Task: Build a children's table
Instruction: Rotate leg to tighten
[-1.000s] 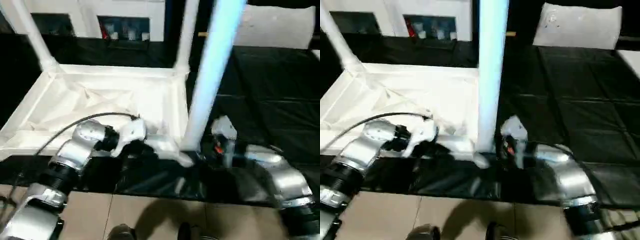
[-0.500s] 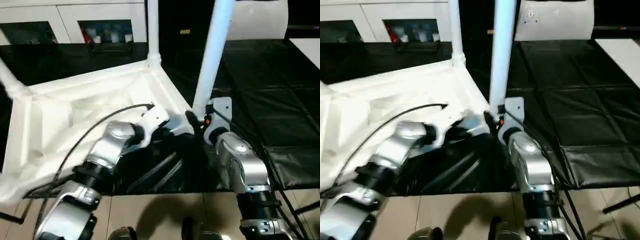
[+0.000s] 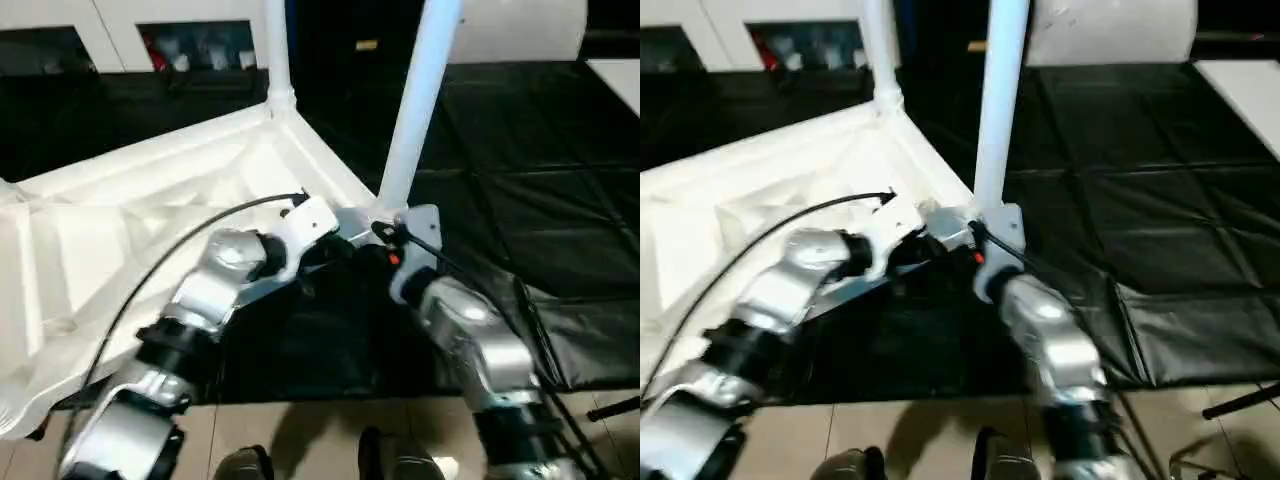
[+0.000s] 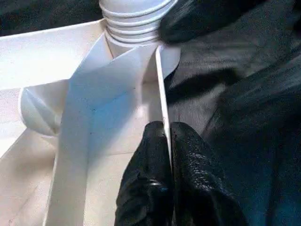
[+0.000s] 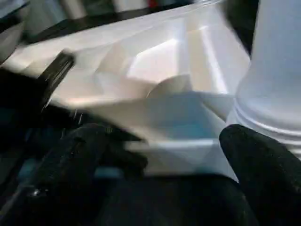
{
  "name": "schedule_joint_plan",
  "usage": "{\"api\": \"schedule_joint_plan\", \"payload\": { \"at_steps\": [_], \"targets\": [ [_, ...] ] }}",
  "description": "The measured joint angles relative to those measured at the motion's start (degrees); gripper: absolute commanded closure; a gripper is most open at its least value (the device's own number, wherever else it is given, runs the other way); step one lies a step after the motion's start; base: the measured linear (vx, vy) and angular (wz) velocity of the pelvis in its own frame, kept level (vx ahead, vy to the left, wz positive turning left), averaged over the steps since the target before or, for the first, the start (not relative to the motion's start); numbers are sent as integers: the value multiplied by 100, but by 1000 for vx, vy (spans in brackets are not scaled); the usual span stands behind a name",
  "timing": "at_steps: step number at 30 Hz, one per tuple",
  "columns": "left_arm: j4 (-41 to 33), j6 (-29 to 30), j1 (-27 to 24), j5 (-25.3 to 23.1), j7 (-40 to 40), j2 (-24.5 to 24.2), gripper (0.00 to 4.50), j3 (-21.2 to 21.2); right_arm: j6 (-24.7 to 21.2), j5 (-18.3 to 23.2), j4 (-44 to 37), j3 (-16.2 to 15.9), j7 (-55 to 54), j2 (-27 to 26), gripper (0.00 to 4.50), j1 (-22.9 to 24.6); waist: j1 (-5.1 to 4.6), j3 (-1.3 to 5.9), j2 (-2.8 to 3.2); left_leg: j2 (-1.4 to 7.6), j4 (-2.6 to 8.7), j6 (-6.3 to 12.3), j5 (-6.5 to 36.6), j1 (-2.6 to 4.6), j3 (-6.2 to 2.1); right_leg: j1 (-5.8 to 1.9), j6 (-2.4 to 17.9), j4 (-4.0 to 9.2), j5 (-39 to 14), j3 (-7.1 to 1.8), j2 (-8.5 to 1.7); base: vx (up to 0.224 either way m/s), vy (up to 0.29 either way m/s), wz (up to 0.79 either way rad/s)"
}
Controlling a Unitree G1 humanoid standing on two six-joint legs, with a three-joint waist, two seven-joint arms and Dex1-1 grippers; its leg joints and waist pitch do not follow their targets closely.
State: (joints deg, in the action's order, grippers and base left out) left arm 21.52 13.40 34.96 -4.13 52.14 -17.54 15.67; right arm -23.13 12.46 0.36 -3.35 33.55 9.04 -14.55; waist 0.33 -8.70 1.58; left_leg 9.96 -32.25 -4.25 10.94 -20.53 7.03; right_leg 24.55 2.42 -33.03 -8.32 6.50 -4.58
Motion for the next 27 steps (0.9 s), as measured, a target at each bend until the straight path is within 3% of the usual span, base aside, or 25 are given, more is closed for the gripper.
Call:
{"api": "schedule_joint_plan", "payload": {
  "at_steps": [6,13,17,22,27],
  "targets": [
    [241,-607,-105,184,694,-552,450,-98,133,133,-378,302,903,1178,4,353,8,5,-15,15,-21,-1,0,2,7,1,-15,1,-11,-1,18,0,0,0],
    [597,-1291,-116,447,1715,-1047,450,-75,272,273,-452,285,1664,1704,4,354,32,9,-31,23,-36,-3,-2,9,14,-9,-19,1,-7,-9,24,0,0,0],
    [624,-1451,-116,579,2190,-1118,450,-27,403,267,-363,79,2048,1859,4,175,153,15,-40,21,-40,-9,2,2,17,-9,9,2,11,-19,22,0,0,0],
    [660,-1629,-113,686,2697,-1211,450,72,746,135,61,-366,2548,1902,4,-194,211,21,-51,20,-41,-12,5,0,19,-8,14,0,14,-20,20,0,0,0],
    [682,-1812,-96,735,3053,-1228,450,169,871,138,376,-649,3117,1908,47,-408,321,24,-56,20,-52,-12,4,-3,18,-8,16,-3,15,-21,18,0,0,0]
  ]
}}
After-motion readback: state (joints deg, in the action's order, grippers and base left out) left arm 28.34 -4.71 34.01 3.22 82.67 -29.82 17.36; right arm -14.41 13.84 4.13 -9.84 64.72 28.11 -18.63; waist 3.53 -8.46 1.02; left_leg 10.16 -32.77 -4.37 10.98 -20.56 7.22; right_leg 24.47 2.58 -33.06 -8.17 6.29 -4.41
